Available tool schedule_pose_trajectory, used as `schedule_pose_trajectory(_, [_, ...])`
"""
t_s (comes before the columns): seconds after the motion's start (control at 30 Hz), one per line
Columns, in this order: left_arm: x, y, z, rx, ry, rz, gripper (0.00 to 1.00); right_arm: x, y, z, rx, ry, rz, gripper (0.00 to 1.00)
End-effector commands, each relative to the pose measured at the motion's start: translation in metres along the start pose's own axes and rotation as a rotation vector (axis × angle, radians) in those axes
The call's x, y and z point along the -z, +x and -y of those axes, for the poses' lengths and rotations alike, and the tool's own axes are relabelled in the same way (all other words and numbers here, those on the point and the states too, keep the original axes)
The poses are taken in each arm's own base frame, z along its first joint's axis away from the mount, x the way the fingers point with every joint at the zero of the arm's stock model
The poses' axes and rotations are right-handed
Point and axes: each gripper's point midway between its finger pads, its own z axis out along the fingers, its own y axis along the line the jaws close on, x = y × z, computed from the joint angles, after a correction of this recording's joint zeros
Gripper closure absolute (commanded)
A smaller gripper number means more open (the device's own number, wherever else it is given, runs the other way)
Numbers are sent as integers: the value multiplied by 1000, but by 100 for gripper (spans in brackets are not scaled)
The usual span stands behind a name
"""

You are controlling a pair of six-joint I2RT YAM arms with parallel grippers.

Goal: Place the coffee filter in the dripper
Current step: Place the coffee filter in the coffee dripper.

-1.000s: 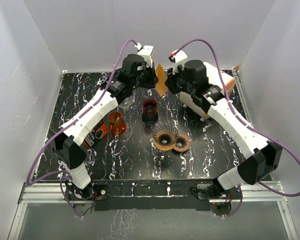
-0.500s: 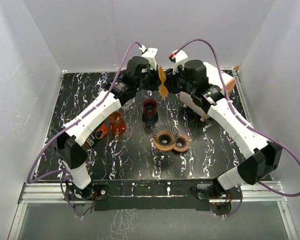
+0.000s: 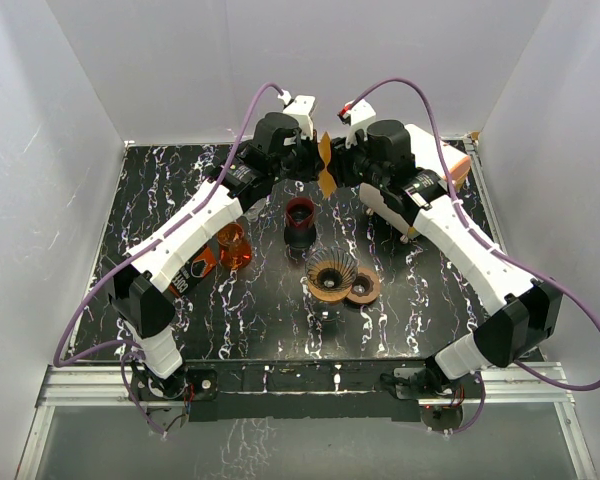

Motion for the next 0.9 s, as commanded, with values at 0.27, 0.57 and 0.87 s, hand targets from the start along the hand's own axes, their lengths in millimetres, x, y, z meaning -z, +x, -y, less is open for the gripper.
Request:
schedule_pose_trajectory(0.27, [4, -14, 14, 2, 40, 38, 100, -2, -27, 6, -25, 30, 76, 75])
schedule_pose_trajectory(0.57, [3, -13, 4, -62, -1, 49, 100, 0, -30, 4, -39, 23, 86, 91])
schedule_pose_trajectory(0.87, [1, -14, 0, -145, -50, 58, 100, 1, -29, 7, -41, 41, 84, 100])
